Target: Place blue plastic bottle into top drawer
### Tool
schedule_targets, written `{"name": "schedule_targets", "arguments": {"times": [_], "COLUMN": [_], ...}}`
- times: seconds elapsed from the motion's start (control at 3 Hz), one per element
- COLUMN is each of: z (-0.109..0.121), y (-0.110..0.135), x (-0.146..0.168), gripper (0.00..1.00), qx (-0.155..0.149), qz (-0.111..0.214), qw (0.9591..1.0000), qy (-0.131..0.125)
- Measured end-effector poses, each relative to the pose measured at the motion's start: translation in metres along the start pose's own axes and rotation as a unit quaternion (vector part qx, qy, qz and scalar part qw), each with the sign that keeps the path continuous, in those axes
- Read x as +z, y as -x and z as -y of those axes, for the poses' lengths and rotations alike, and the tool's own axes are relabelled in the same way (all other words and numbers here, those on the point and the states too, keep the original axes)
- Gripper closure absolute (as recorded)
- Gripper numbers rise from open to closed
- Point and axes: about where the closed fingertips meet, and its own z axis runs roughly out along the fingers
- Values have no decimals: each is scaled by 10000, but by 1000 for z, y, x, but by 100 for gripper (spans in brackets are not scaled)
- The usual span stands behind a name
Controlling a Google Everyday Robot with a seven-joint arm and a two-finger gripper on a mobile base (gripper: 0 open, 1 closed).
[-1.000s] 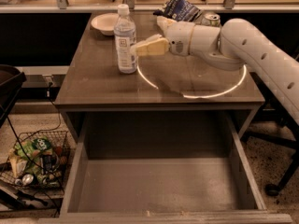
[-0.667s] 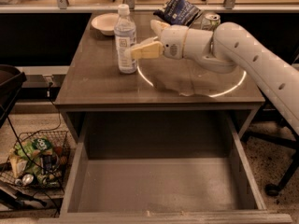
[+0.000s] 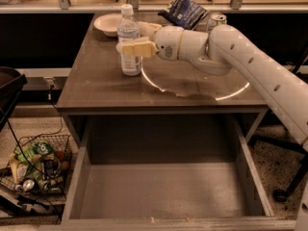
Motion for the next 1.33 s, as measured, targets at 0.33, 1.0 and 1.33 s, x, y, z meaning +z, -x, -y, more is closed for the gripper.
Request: {"name": "schedule_targets", "arguments": {"times": [0.33, 1.0, 1.33], "z": [-7, -12, -13], "y": [8, 9, 12], "x": [11, 18, 18], "gripper": [49, 100, 100], "qx": [-103, -99, -111], "qz": [82, 91, 116], "qw": [9997, 9996, 9995], "qy": [189, 243, 254]}}
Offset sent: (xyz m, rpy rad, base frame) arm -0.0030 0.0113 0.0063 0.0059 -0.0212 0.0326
